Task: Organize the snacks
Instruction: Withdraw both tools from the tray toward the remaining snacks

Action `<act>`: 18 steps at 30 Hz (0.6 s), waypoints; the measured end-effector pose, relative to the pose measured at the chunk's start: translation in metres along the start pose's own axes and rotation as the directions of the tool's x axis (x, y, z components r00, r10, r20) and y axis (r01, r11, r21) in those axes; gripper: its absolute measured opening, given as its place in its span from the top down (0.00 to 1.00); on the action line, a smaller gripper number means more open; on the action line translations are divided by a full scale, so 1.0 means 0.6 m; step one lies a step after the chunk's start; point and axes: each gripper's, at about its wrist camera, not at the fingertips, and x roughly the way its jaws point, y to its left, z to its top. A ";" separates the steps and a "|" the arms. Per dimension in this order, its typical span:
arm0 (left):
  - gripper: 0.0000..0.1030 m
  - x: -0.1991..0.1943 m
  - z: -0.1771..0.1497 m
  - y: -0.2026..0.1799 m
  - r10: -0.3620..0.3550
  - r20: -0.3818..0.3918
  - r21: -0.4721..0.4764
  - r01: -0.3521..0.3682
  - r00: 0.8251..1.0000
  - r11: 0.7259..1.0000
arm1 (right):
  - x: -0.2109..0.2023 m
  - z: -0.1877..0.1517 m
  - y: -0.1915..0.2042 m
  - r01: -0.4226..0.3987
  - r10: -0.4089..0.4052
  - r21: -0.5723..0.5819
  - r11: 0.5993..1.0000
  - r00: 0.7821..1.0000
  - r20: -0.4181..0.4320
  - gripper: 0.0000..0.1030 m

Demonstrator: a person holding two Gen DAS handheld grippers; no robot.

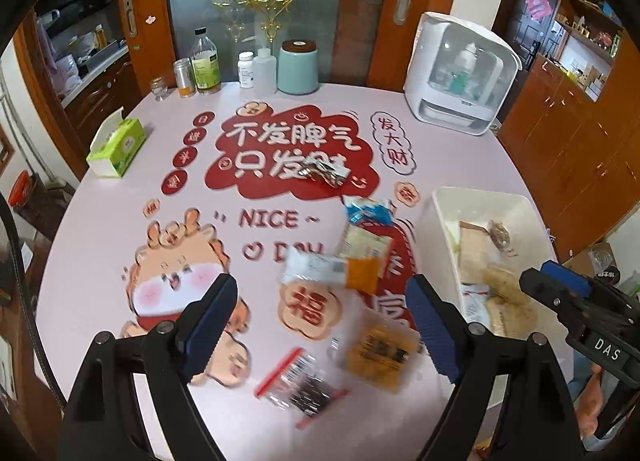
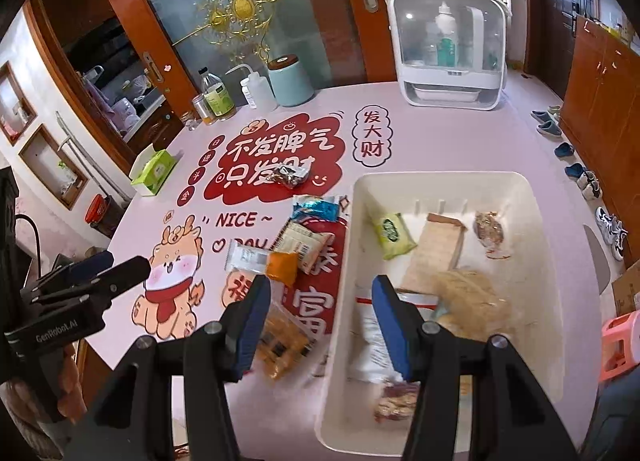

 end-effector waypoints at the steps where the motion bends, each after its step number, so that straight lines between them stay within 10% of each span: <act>1: 0.17 0.002 0.009 0.008 -0.002 0.000 0.010 0.002 1.000 1.000 | 0.004 0.003 0.007 0.005 -0.005 0.002 1.000 1.000 -0.001 0.48; 10: 0.17 0.044 0.138 0.096 -0.031 0.061 0.255 0.014 0.998 0.967 | 0.080 0.061 0.093 0.121 -0.118 0.072 0.990 0.992 -0.040 0.48; 18: 0.17 0.166 0.237 0.094 -0.113 0.068 0.538 0.059 0.991 0.841 | 0.160 0.132 0.106 0.146 -0.127 0.205 0.968 0.986 -0.103 0.48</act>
